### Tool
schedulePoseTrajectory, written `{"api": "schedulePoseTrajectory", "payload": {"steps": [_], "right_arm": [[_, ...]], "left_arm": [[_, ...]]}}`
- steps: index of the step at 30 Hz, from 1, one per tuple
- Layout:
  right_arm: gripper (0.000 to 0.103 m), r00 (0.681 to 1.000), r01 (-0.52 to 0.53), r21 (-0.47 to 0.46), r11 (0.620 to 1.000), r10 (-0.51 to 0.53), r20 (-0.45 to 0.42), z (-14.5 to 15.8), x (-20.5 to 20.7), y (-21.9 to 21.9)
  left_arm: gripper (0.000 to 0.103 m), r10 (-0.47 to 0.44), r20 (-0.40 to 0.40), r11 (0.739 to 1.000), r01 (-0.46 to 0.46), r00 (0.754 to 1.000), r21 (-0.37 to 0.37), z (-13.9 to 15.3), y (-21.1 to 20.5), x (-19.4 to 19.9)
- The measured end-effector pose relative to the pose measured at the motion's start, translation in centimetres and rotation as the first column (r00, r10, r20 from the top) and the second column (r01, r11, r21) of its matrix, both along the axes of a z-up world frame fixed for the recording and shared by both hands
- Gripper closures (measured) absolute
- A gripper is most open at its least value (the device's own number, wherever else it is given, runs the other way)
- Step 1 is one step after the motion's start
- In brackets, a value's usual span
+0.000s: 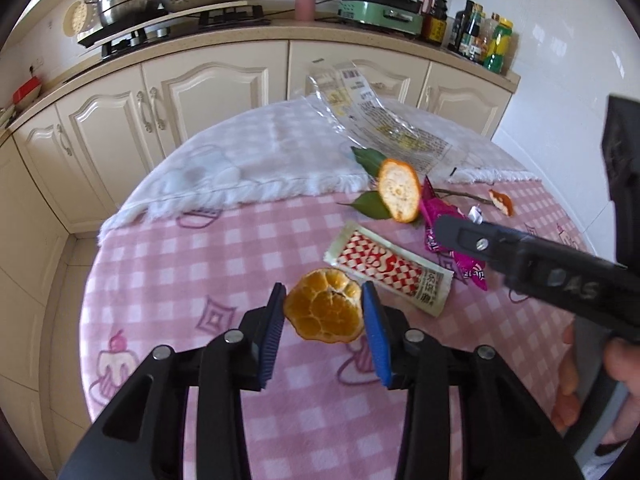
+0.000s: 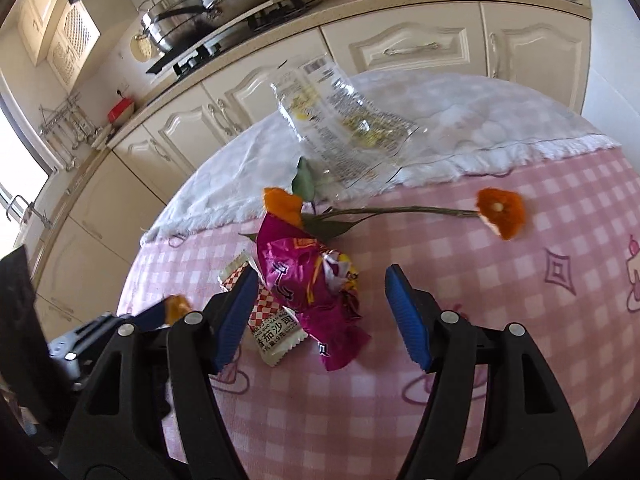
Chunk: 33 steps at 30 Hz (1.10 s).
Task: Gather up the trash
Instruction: 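Grasp the dried orange slice with the left tool while the right tool grasps the pink candy wrapper, then carry orange slice and pink wrapper over the blue bin and open both tools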
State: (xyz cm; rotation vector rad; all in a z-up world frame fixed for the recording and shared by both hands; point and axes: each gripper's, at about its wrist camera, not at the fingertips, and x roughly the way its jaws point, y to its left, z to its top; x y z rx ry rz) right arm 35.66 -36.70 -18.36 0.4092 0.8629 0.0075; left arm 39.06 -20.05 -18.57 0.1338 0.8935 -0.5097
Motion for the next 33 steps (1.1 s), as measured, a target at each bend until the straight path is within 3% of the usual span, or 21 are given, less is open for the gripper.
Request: {"api": "schedulePoseTrajectory", "payload": {"steps": [1,2,11,15,20,24,30,33], "right_arm": [[0.044,1.000,-0.010,0.003,1.000,0.010,-0.001,-0.2,0.0,0.2],[0.062,1.000,-0.015,0.003,1.000,0.015,-0.003,-0.4,0.0,0.2],[0.064,0.995,0.028,-0.050,0.998,-0.023,0.101,2.5,-4.3,1.2],[0.064,0.990,-0.007,-0.050,0.999,0.014,0.140,4.4,-5.5,3.9],[0.064,0.973,-0.123,-0.059,0.991,0.132,0.189,6.4,-5.5,10.5],[0.064,0.947,-0.254,-0.053,0.966,0.259,0.190,6.2,-4.4,17.8],[0.064,0.900,-0.421,-0.032,0.907,0.421,0.114,2.3,-2.0,28.5],[0.064,0.875,-0.480,-0.023,0.877,0.481,0.056,-0.5,-0.8,33.2]], "left_arm": [[0.065,0.003,0.001,1.000,-0.003,1.000,-0.006,0.1,0.3,-0.1],[0.065,0.006,0.002,1.000,-0.006,1.000,-0.011,0.3,0.7,-0.2],[0.065,0.037,0.029,0.997,-0.035,0.999,-0.074,1.9,4.6,-1.7],[0.065,0.060,0.037,0.992,-0.055,0.998,-0.112,2.7,7.2,-2.4],[0.065,0.120,0.052,0.983,-0.112,0.991,-0.143,3.4,12.6,-3.2],[0.065,0.200,0.053,0.972,-0.191,0.978,-0.140,3.1,18.2,-3.4],[0.065,0.356,0.021,0.931,-0.353,0.934,-0.090,0.3,27.3,-3.2],[0.065,0.436,-0.025,0.898,-0.436,0.900,-0.062,-2.7,32.2,-2.8]]}}
